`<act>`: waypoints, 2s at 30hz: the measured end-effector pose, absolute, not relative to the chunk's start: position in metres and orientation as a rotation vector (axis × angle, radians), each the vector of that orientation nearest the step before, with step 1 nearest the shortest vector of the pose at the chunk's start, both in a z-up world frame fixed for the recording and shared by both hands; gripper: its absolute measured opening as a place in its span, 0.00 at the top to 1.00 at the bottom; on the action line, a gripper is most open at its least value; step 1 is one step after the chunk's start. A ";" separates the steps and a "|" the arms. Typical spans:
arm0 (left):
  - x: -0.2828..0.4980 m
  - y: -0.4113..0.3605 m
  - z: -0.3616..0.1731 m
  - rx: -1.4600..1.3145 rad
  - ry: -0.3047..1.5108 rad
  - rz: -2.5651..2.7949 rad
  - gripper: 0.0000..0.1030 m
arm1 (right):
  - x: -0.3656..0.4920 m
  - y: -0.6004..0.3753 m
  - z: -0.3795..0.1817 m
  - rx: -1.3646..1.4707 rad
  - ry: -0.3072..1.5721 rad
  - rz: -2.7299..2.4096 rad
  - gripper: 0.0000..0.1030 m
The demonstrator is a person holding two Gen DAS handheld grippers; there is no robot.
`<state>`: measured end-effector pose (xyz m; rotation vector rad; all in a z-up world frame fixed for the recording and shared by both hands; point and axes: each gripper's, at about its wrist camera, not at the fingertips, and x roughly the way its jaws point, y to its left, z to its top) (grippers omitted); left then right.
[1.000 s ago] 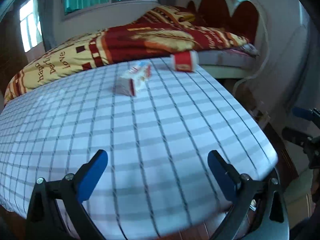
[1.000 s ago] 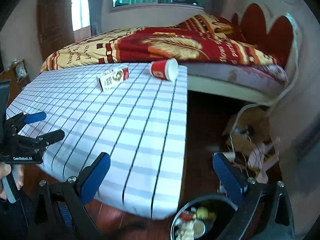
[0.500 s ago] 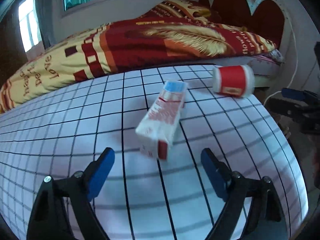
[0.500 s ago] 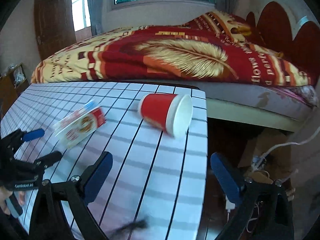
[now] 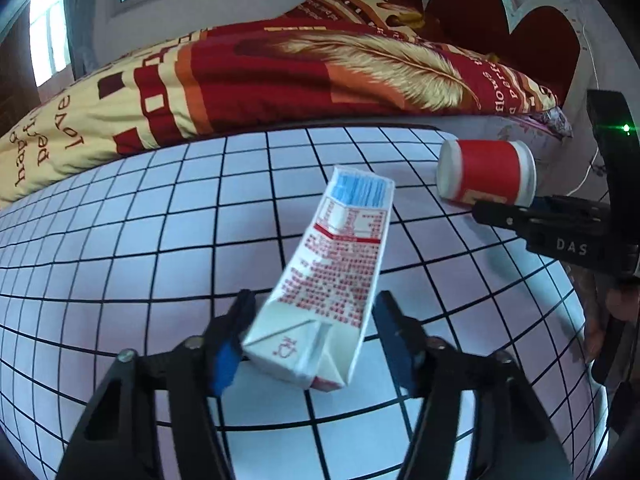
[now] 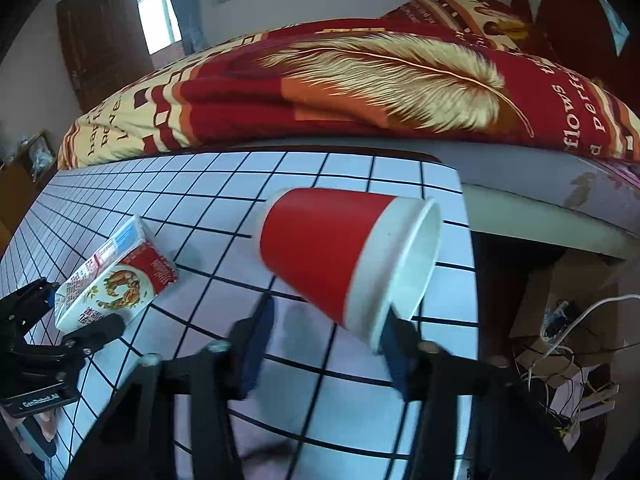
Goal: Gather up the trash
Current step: 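Grasp the white milk carton with the left tool while the right tool grasps the red cup, then carry the carton and red cup over the black bin with both tools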
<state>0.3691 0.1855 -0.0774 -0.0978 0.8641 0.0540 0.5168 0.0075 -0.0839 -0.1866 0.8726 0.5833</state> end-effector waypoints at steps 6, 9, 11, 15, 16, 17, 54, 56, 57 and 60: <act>0.361 0.184 -0.074 -0.117 0.861 0.041 0.64 | 0.502 0.014 -0.081 -0.217 0.867 0.592 0.95; 0.351 0.180 -0.066 -0.098 0.836 0.039 0.64 | 0.491 0.012 -0.076 -0.218 0.850 0.600 0.96; 0.343 0.178 -0.060 -0.079 0.815 0.041 0.64 | 0.479 0.010 -0.071 -0.233 0.828 0.591 0.97; 0.328 0.173 -0.047 -0.062 0.785 0.039 0.64 | 0.454 0.007 -0.059 -0.251 0.787 0.593 0.97; 0.322 0.171 -0.043 -0.054 0.776 0.039 0.64 | 0.446 0.006 -0.055 -0.256 0.774 0.592 0.97; 0.318 0.168 -0.040 -0.048 0.771 0.038 0.64 | 0.439 0.005 -0.050 -0.263 0.759 0.590 0.97; 0.139 0.067 0.013 -0.055 0.690 -0.119 0.64 | 0.174 -0.147 0.039 -0.130 0.609 0.436 0.97; 0.136 0.058 0.015 -0.049 0.686 -0.137 0.64 | 0.166 -0.159 0.042 -0.123 0.606 0.414 0.97; 0.133 0.053 0.016 -0.045 0.685 -0.147 0.64 | 0.163 -0.165 0.042 -0.119 0.606 0.405 0.97; 0.128 0.039 0.018 -0.031 0.681 -0.172 0.64 | 0.155 -0.179 0.042 -0.107 0.606 0.380 0.97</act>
